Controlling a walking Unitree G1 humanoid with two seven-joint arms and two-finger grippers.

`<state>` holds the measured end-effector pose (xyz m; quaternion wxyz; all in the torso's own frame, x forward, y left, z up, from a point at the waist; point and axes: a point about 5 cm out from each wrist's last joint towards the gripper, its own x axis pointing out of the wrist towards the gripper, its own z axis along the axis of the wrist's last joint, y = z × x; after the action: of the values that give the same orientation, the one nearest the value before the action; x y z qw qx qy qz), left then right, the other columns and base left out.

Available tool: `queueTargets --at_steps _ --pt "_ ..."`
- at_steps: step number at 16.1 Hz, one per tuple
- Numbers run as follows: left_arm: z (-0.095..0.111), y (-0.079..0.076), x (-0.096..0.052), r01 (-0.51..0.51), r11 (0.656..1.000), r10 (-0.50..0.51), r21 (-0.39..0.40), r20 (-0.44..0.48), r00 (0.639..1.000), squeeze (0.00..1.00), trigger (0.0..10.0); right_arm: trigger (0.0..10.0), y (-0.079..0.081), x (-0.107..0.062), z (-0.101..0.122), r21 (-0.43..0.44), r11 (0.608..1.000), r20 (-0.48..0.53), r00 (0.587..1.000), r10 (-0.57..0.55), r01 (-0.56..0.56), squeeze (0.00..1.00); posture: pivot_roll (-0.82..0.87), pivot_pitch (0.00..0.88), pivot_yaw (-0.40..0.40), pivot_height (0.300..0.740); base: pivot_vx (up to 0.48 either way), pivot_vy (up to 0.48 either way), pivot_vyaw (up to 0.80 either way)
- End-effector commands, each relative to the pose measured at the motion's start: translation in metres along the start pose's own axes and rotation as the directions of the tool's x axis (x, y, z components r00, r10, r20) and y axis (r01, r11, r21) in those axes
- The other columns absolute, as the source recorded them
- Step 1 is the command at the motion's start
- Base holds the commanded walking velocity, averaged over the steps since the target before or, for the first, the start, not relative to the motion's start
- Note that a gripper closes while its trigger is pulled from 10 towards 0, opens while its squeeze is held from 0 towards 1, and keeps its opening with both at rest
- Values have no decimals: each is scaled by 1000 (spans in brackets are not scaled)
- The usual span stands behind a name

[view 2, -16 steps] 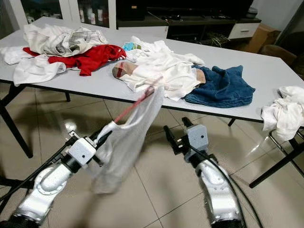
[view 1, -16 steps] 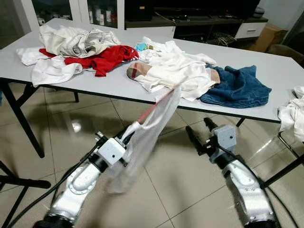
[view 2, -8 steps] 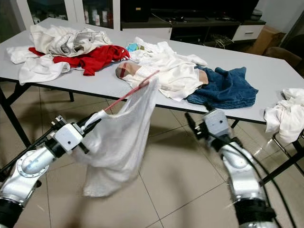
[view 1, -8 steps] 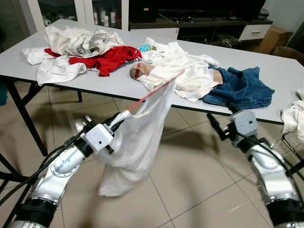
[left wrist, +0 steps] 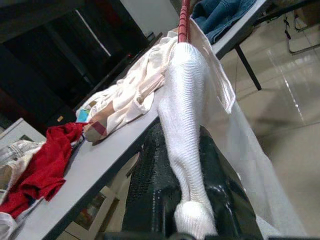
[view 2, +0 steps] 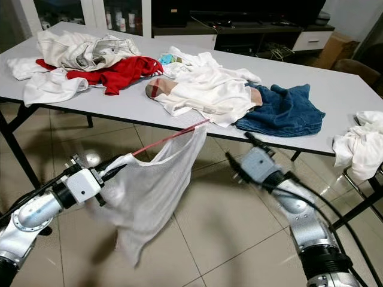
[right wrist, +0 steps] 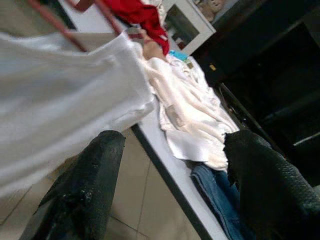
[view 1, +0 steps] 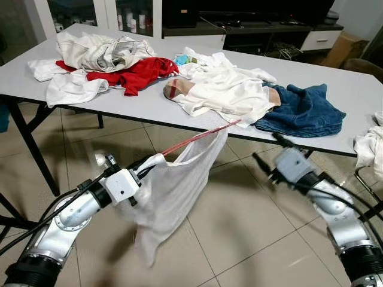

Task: Hang hanger

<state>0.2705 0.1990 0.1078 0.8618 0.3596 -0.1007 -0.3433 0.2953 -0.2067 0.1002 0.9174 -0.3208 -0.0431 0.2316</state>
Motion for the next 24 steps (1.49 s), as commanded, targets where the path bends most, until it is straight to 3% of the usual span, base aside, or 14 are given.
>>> queueTargets --at_steps 1,2,3,4,6,8,9,10,15,21,24 --pt "10 9 6 -4 999 1 48 58 998 0 10000 10000 -9 3 3 -39 999 14 1000 -17 18 161 54 0 -111 740 0 0 0" --pt "12 11 7 -5 998 0 67 67 998 0 10000 10000 -12 6 4 -72 997 15 1000 -19 20 153 54 0 -111 740 0 0 0" --pt "12 5 7 34 992 -42 118 72 997 0 10000 10000 -15 9 5 -173 985 14 1000 -7 9 271 53 0 -113 740 0 0 0" --pt "12 2 7 39 993 -48 115 74 996 0 10000 10000 -17 10 6 -211 978 15 1000 -9 12 541 51 0 -114 740 0 0 0" --pt "13 0 8 45 992 -55 121 80 995 0 10000 10000 -23 11 8 -250 967 29 999 -39 45 878 51 0 -117 740 0 0 0" --pt "14 1 9 29 992 -40 120 88 995 0 10000 10000 -30 12 10 -282 956 43 997 -66 76 851 50 0 -120 740 0 0 0" --pt "15 2 11 24 992 -36 125 94 995 0 10000 10000 -30 13 9 -317 947 38 998 -45 55 710 49 0 -121 740 0 0 0" --pt "16 3 12 20 991 -33 130 100 994 0 10000 10000 -28 13 8 -339 940 33 999 -22 32 0 48 0 -123 740 0 0 0" --pt "25 -1 20 37 985 -63 168 152 986 0 10000 10000 -12 18 8 -381 920 33 993 117 -96 0 47 0 -125 740 0 0 0" --pt "25 -22 16 87 985 -112 152 161 981 0 10000 10000 -24 28 11 -401 916 33 999 18 -3 0 50 0 -120 740 0 0 0" --pt "28 -19 18 70 985 -98 160 175 980 0 10000 10000 -16 27 6 -400 913 8 996 89 -79 0 51 0 -116 740 0 0 0"
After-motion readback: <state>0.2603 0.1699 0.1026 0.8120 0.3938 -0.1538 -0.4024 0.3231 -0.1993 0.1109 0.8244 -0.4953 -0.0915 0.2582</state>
